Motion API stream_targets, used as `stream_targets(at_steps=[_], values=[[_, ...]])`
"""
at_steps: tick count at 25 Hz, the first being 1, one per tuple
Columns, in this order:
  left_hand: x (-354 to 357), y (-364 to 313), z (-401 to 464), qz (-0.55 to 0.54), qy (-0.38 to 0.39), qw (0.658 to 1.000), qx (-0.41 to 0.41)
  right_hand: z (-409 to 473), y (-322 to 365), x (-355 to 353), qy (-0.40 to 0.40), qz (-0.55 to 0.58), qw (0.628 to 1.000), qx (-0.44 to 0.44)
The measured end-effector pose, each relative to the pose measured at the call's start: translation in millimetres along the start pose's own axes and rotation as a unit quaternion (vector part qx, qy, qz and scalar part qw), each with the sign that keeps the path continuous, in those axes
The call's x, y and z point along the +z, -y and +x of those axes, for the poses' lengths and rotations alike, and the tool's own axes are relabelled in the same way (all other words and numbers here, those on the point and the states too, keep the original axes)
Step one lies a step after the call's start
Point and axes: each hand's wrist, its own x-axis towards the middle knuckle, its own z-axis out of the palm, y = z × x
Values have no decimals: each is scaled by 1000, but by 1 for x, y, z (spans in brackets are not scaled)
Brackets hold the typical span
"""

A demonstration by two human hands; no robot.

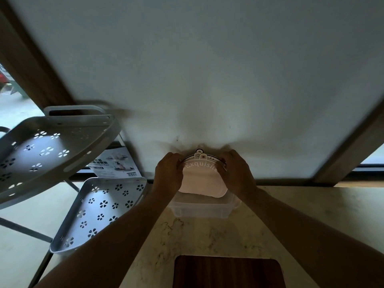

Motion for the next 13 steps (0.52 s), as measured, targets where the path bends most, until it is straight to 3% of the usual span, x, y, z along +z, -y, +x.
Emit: stream_targets(at_steps=[5,13], values=[[1,0,-7,-24,20,1000,-4,-2,4,-4,-1,7,1000,-20],[14,5,-13,114,135,979,101,-8,6,5,2,17,999,-38]])
